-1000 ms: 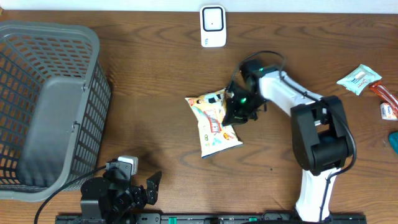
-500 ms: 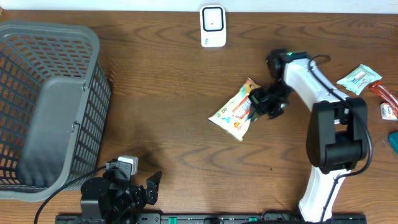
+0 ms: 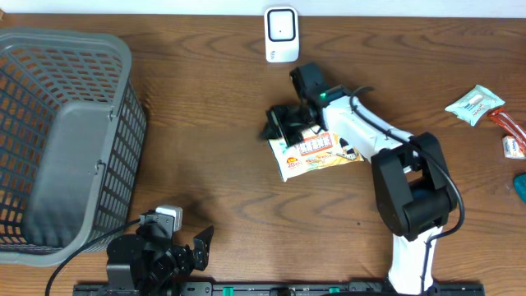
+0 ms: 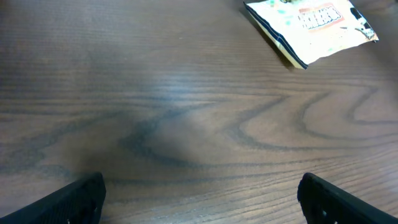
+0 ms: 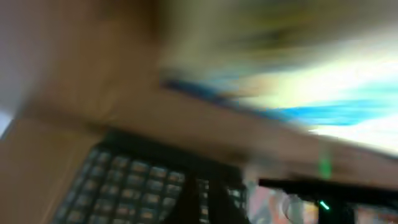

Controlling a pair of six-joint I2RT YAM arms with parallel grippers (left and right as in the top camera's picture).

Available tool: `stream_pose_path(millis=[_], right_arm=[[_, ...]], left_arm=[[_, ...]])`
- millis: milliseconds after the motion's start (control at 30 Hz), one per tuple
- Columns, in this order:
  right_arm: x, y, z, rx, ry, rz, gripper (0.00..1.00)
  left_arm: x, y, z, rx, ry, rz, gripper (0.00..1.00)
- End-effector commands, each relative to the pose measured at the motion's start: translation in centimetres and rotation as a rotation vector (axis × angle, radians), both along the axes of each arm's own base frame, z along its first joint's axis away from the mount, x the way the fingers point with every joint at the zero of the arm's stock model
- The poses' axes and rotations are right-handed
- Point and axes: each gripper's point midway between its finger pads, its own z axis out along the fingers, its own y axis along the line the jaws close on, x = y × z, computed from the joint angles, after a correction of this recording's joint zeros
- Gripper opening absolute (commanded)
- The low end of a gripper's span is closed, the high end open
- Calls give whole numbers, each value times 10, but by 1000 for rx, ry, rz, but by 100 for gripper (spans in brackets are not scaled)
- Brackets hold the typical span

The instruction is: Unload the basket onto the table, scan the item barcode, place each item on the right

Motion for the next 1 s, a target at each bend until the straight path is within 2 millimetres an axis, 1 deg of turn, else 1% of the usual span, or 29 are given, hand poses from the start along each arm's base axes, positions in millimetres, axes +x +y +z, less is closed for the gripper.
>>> stream_pose_path(millis=[0,100,133,167,200,267,300,333,400,467,500,533,567,633,700,800,867,967], right_arm=[[23,13,32,92,-341,161,1],[37,16,55,107,-609,277,1],[39,14,61,94,-666,304,1],[41,8,68,44,-763,351,1],[42,4,73,12,-816,379,1],[44,-12,81,-134,-972,485,1],[43,-22,85,-230,-1062,577,2],[41,-31,85,-312,-1108,647,3],[38,-56,82,-534,-1162,810,7],[36,-81,74,-737,-1155,966,13],[33,-92,68,-810,-1124,1028,13],[29,-101,61,-855,-1086,1082,13],[23,-105,53,-864,-1055,1129,11],[4,-108,31,-814,-979,1236,1],[-11,-112,9,-781,-903,1291,1],[-25,-112,-14,-750,-843,1338,1],[-32,-109,-25,-737,-821,1365,1],[-37,-95,-40,-691,-826,1396,2]], left_arm=[[-2,-2,-1,-6,10,-10,99],[-2,-2,-1,-6,10,-10,99],[-3,-2,-2,-6,10,-10,99],[-2,-2,-1,-6,10,-10,99],[-2,-2,-1,-6,10,-10,99],[-3,-2,-2,-6,10,-10,99],[-2,-2,-1,-6,10,-10,99],[-2,-2,-1,-6,10,-10,99],[-3,-2,-2,-6,10,-10,99],[-2,-2,-1,-6,10,-10,98],[-2,-2,-1,-6,10,-10,99],[-3,-2,-2,-6,10,-10,99],[-3,-2,-2,-6,10,-10,99],[-2,-2,-1,-6,10,-10,99],[-3,-2,-2,-6,10,-10,99],[-3,-2,-2,-6,10,-10,99],[-2,-2,-1,-6,10,-10,99],[-2,-2,-1,-6,10,-10,99]])
